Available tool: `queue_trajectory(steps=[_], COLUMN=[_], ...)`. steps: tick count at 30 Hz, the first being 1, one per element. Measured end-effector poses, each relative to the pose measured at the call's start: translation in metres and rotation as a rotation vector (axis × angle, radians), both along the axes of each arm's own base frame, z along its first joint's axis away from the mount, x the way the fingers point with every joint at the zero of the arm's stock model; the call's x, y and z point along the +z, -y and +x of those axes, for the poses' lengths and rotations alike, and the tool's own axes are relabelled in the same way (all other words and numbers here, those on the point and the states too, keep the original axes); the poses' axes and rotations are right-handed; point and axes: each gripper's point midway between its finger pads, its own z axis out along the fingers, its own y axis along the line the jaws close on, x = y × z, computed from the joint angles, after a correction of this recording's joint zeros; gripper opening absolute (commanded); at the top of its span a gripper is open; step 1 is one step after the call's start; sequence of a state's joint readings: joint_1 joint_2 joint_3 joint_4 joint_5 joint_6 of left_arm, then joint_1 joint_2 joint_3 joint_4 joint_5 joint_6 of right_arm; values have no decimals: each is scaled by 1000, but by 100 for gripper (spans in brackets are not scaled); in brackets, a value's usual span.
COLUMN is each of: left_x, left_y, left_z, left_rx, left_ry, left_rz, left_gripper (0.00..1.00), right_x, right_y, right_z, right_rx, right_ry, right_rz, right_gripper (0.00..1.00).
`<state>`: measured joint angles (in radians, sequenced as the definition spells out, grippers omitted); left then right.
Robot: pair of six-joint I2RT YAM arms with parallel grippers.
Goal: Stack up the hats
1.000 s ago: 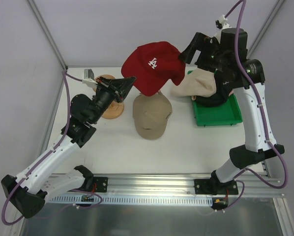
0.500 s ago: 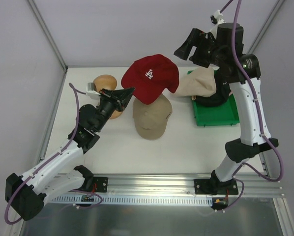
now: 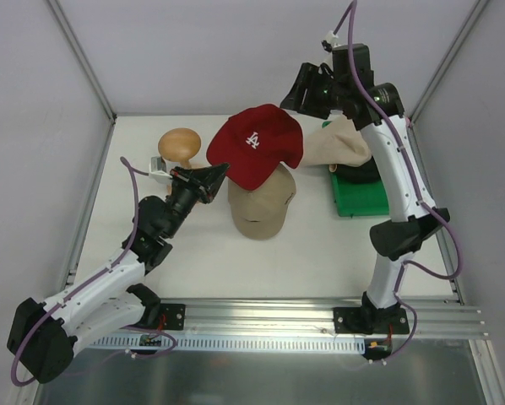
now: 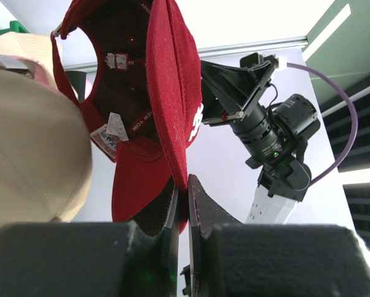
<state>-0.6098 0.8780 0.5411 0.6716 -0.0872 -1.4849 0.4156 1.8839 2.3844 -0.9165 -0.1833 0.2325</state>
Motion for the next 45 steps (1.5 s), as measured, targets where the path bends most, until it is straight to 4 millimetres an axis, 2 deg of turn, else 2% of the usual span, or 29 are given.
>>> queue_trajectory(steps=[7,11,22,28,32,38,45], left_x=[-13,-10,-9,-9,-9,-13,-19], left_y=[-1,-2,-3,-1,0,4,3], left_z=[-2,-4,-6,-8,-10,-19,-36], left_rx=[-1,-1,-9,-18,-33,-68,-112], left_ry=[-1,14,37,40,43,51,69], left_rz=[1,-9,-23,-22,-18,-12,-2], left_gripper=[0,0,0,0,0,0,0], right_x=[-4,-6,-20,-19,-15,-4,-2], right_y=[-11,-12,-11,-12,-14,-15,-28], right_z=[-4,-5,-15,-18,-20,-21,-29], right_rx=[32,34,39,45,53,55,87], right_ry=[2,7,13,31,45,76,90], right_rz=[-18,-38,-161,-196,-202,-192,-193], right_gripper=[54,49,48,29,21,13,12])
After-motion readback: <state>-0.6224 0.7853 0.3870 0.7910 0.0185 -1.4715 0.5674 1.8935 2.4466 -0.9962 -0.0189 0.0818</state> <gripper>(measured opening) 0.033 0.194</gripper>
